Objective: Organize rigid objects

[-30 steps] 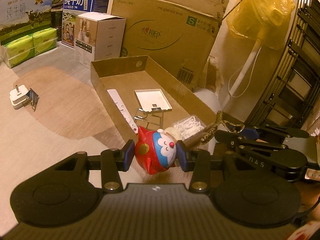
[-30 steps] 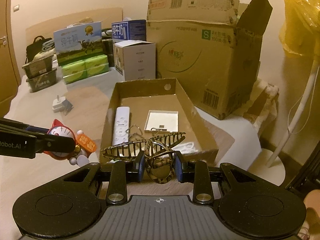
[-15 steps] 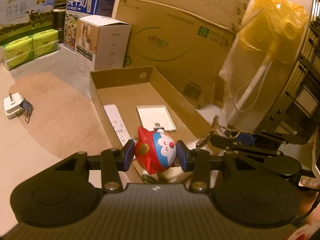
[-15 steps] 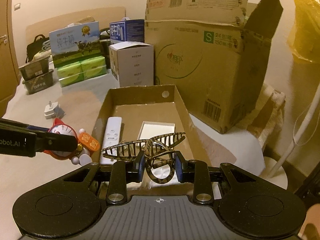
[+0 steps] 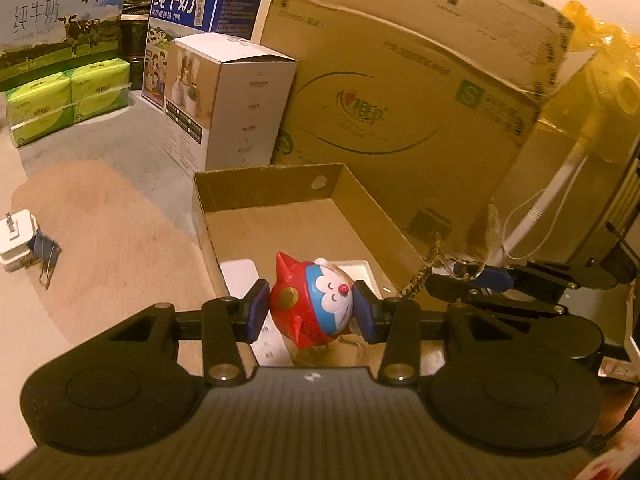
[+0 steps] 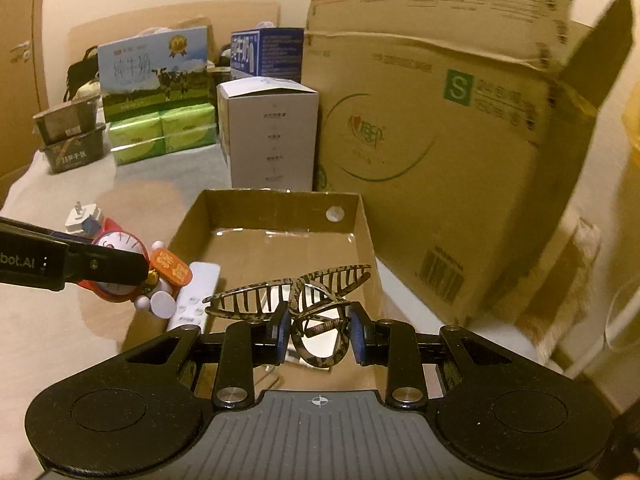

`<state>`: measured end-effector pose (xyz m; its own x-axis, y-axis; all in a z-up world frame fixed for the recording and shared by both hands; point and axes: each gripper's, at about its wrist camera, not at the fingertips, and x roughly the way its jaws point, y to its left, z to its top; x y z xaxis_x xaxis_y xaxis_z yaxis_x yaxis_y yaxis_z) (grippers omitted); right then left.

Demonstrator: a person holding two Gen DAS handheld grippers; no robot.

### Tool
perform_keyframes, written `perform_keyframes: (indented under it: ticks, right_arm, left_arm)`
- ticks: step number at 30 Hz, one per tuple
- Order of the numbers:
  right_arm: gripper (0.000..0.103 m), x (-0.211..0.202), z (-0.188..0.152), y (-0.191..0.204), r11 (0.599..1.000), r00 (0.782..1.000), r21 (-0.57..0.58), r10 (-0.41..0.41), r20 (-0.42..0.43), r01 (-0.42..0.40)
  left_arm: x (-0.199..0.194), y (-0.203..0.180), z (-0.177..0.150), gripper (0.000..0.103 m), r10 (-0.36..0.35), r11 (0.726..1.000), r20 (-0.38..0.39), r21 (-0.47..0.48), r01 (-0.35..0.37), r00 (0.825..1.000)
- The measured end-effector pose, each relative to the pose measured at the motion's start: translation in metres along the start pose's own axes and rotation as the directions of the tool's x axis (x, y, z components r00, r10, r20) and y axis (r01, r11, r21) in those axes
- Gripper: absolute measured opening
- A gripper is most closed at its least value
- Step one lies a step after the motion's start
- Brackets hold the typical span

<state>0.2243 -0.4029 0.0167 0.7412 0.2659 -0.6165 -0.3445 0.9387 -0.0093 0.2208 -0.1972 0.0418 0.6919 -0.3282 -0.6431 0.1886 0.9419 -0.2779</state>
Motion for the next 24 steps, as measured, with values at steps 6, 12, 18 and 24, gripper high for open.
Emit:
perform_keyframes:
  ticks: [6, 12, 18, 24]
  right_arm:
    - [0.031, 0.035, 0.01, -0.005, 0.996, 0.999, -0.084, 0.028, -0.02, -0.03]
    - [0.031, 0.06, 0.011, -0.006, 0.991, 0.998, -0.128, 0.043, -0.045, -0.048]
    - [0.031, 0.075, 0.008, -0.009, 0.991, 0.997, -0.125, 0.046, -0.063, -0.054]
    - [0.031, 0.08, 0.007, -0.01, 0.991, 0.996, -0.117, 0.048, -0.074, -0.056]
  left_arm:
    - [0.03, 0.006, 0.015, 0.041, 0.028, 1.0, -0.009, 0.002, -0.028, 1.0]
    - [0.055, 0.01, 0.025, 0.041, 0.037, 0.999, -0.019, -0.001, -0.037, 0.999]
    - [0.072, 0.011, 0.032, 0.041, 0.04, 0.999, -0.023, -0.002, -0.041, 0.999]
    - [0.072, 0.016, 0.036, 0.055, 0.043, 0.999, 0.003, 0.013, -0.043, 0.999]
